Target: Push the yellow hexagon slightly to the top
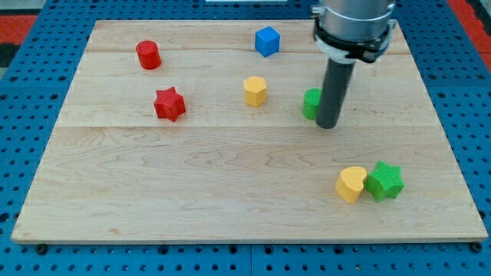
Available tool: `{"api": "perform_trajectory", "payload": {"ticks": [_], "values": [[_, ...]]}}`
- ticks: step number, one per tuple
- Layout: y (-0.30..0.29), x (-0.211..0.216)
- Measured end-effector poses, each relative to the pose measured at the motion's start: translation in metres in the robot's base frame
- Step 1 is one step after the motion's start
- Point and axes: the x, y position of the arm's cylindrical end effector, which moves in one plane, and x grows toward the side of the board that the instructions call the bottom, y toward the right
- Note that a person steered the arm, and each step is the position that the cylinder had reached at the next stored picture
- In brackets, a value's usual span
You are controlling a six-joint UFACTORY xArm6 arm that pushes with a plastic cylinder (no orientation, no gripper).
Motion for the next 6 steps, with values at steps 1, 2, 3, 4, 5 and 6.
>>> {"api": "perform_trajectory", "payload": {"ticks": [1,2,3,4,5,6], "values": [[0.017,0.014],[0.017,0.055],[-0.027,0.035],[-0.083,-0.009],[-0.094,-0.052],[-0.056,-0.067]]}}
